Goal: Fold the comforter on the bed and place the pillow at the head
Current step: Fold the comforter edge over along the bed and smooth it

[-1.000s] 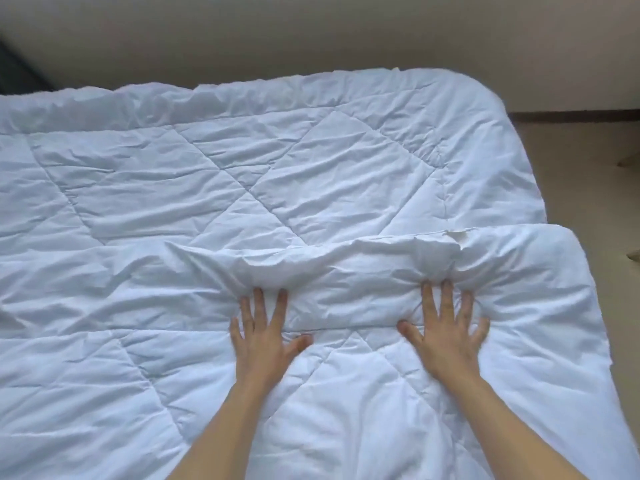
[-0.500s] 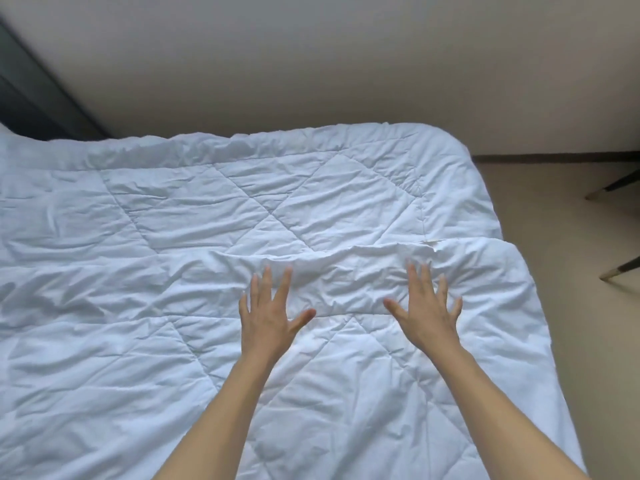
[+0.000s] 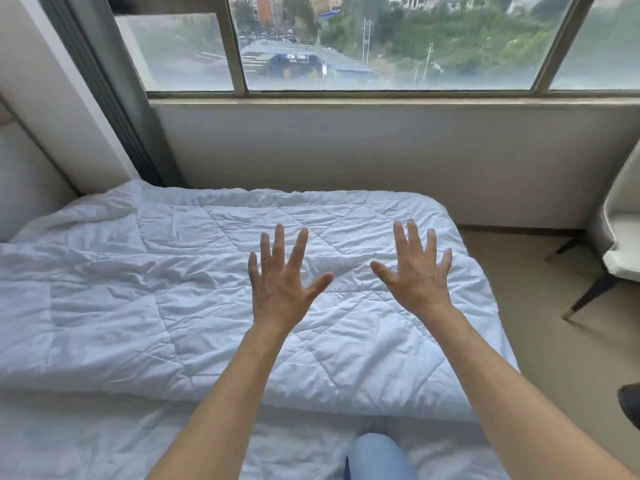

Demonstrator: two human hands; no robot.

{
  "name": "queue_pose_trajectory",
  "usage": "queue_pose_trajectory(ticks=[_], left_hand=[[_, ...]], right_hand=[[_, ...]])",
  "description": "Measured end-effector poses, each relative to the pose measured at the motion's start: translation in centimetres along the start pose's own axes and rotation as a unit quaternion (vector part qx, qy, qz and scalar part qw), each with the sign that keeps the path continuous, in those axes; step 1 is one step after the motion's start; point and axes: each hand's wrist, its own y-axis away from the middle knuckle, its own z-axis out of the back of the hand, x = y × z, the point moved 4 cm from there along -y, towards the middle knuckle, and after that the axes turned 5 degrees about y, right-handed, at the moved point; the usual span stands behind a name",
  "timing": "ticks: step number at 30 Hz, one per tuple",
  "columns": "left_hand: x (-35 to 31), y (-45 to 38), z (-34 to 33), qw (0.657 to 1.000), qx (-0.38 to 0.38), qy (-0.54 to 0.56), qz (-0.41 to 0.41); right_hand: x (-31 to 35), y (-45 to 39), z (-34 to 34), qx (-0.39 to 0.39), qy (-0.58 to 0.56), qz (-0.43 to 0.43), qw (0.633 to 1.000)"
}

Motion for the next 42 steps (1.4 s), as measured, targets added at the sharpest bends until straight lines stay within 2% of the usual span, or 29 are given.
queue_pose_trajectory(ticks=[8,17,24,34,38,42], left_hand=[[-3.0,9.0,8.1,0.999,-0.011,0.028,-0.024],[-10.2,14.6,8.5,0.995,0.003,0.080,-0.058],[-21.0,17.6,5.2,0.990,0.024,0.093,-0.100],[-41.5,21.5,-3.4,0.990,0.050,0.091,-0.096],[-46.8,20.6,-6.0,0.990,0.056,0.092,-0.092],[-49.0,18.3,-9.0,0.992,0.057,0.095,-0.065]], right_hand=[[2.1,12.7,7.3,-0.017,0.025,-0.011,0.999],[-2.9,21.5,12.7,-0.029,0.038,-0.049,0.998],[-13.8,26.9,16.5,-0.038,0.018,-0.117,0.992],[-36.1,32.2,24.0,-0.040,0.012,-0.162,0.986],[-41.8,31.6,25.6,-0.040,0.000,-0.165,0.985],[-45.4,28.8,25.0,-0.034,-0.007,-0.150,0.988]])
